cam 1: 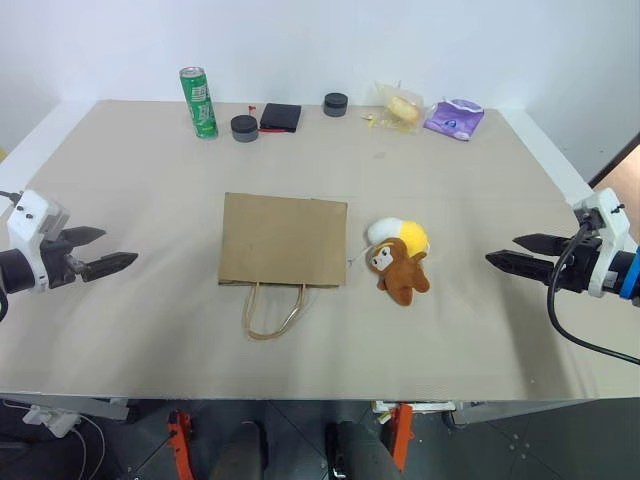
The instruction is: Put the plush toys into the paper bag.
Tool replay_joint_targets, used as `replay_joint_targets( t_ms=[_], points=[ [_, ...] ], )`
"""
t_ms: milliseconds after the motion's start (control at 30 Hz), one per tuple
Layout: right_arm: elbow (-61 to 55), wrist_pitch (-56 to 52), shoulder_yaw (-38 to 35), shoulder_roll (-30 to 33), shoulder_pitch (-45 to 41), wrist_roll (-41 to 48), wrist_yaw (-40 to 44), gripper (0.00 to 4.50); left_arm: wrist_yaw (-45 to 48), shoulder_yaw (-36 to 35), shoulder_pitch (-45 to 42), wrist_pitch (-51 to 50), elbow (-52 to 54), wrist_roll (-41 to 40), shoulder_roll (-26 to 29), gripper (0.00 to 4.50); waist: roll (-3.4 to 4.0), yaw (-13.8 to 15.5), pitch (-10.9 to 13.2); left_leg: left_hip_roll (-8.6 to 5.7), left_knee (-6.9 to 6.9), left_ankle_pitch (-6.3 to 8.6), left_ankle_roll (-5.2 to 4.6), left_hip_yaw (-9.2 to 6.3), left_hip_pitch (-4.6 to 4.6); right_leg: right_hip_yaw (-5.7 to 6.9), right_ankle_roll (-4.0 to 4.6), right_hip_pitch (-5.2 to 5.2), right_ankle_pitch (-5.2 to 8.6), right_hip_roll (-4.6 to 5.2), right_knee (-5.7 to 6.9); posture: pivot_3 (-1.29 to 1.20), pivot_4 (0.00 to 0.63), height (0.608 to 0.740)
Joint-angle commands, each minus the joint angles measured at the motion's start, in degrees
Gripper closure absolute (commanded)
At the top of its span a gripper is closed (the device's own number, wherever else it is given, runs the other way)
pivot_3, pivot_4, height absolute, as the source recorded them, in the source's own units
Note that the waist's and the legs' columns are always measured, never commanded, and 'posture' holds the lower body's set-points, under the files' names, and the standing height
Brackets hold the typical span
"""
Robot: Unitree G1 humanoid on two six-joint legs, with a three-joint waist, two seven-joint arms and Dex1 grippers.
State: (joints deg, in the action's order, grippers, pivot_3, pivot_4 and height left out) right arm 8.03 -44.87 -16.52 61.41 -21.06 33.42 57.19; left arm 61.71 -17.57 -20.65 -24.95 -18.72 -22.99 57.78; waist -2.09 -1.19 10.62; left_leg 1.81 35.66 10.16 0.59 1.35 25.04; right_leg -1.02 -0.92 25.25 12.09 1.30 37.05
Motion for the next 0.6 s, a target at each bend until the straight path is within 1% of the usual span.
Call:
replay_joint_targets(
  t_ms=[33,133,267,600],
  points=[
    [-0.2,0.5,-2.2,1.1,-0.8,-0.4,-0.2,0.00,-1.3,-0.1,-1.1,2.6,-0.6,1.4,0.1,0.04,0.00,0.0,0.0,0.00,0.00,0.00,0.00,0.00,0.00,0.00,0.00,0.00,0.00,0.00,0.00,0.00,0.150,0.740],
    [-0.7,0.4,-3.6,0.9,0.0,-0.2,-0.8,0.00,-2.8,0.8,-2.2,4.3,-1.7,2.6,-1.6,0.04,0.01,0.0,0.0,-0.01,0.03,0.00,0.00,0.03,-0.01,-0.03,-0.03,-0.01,-0.02,0.01,0.01,0.00,0.150,0.740],
    [-1.2,0.2,-4.2,0.9,0.6,0.1,-0.7,0.00,-3.0,0.7,-3.1,5.5,-3.5,3.2,-1.6,0.04,0.00,0.0,0.0,-0.02,0.12,0.00,0.00,0.10,0.00,-0.11,-0.11,-0.01,-0.08,0.01,0.02,0.00,0.150,0.740],
    [-1.6,0.4,-5.3,1.1,1.8,0.4,0.1,0.00,-1.2,0.7,-3.9,4.6,-3.8,1.7,-2.2,0.04,0.00,0.0,0.0,0.03,0.30,0.00,-0.01,0.19,-0.01,-0.14,-0.09,-0.02,-0.22,0.00,0.07,0.00,0.150,0.740]
  ],
)
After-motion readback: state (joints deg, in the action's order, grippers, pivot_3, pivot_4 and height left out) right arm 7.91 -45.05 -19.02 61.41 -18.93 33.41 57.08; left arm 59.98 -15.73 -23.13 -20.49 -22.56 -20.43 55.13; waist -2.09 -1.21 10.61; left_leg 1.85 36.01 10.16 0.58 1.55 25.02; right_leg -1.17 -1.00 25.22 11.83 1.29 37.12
